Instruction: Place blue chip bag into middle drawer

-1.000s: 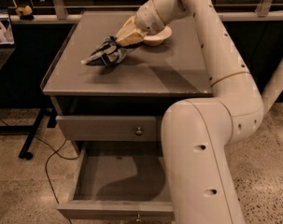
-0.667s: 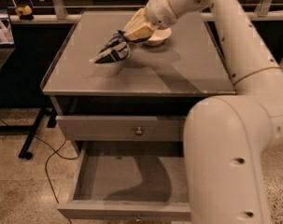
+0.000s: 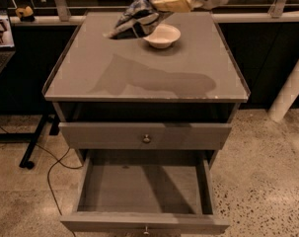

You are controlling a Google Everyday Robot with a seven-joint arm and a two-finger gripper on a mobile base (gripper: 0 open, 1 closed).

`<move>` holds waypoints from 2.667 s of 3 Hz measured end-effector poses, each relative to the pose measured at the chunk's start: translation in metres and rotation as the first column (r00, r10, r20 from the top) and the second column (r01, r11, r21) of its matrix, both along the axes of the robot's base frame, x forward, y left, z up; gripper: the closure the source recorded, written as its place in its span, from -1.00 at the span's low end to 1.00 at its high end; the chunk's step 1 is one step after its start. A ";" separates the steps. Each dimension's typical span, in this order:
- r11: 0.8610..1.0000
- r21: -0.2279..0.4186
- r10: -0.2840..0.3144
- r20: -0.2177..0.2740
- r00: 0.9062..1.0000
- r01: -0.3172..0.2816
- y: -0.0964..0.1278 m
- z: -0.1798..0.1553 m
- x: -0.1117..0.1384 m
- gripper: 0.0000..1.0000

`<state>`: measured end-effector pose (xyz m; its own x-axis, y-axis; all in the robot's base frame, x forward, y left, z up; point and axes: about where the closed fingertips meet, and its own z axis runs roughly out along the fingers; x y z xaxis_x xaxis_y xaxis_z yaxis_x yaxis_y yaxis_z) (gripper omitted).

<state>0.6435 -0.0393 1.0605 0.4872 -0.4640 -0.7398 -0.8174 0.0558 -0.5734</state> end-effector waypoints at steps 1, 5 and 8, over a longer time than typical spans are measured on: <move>0.998 0.068 0.000 0.053 0.999 -0.004 -0.002 0.010 -0.049 1.00; 0.990 0.116 -0.084 0.065 0.994 0.076 0.006 -0.008 -0.117 1.00; 0.921 0.069 -0.383 -0.007 0.924 0.383 -0.031 -0.133 -0.167 1.00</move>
Offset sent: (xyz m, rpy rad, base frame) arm -0.0395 -0.0009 0.0130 0.0591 -0.0521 0.0008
